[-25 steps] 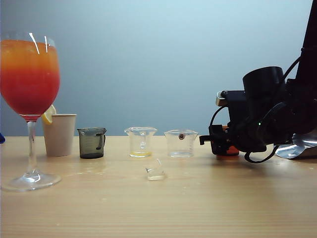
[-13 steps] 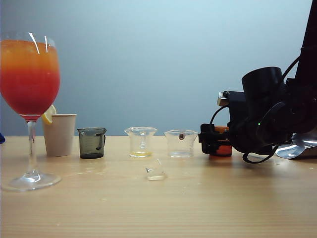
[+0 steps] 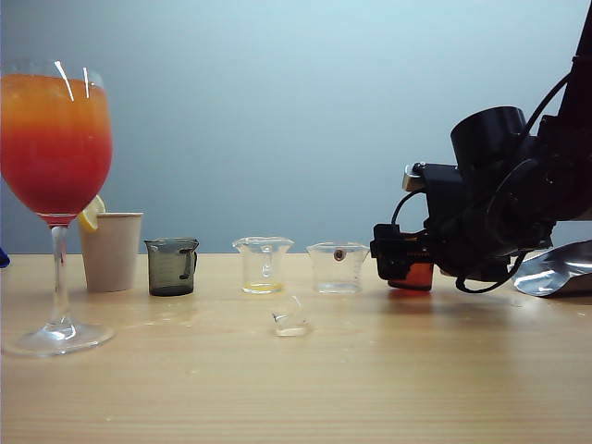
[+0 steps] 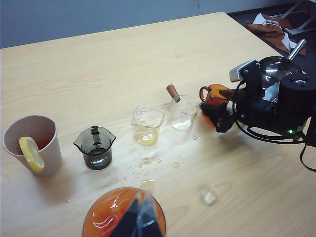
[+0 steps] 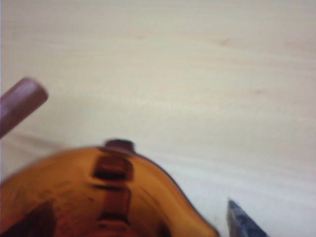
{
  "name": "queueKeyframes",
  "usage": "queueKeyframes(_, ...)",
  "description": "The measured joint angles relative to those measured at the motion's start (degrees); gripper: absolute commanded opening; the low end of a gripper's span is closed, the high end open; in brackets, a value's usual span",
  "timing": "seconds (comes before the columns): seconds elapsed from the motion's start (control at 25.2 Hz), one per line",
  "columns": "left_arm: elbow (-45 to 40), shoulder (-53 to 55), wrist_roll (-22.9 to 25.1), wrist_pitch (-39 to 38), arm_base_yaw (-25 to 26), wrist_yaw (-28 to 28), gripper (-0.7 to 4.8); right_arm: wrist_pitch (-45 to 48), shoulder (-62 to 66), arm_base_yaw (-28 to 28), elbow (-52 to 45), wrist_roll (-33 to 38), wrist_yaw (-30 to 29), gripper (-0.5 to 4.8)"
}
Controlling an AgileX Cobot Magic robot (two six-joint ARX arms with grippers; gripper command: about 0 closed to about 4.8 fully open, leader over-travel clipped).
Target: Pick up the fourth measuring cup from the left, pour the grenadine inside into the goblet, and finally put the measuring cup back in its original place.
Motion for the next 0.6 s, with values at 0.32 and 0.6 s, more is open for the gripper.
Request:
queueKeyframes(0.32, 0.0, 0.0, 0.0, 0.0, 0.0, 0.0, -0.05, -2.2, -1.9, 0.0, -2.5, 0.0, -0.2, 4.79)
queueKeyframes(0.6, 0.0, 0.0, 0.0, 0.0, 0.0, 0.0, -0.05, -2.4, -5.0, 0.7, -6.6, 0.0, -1.3, 4.79)
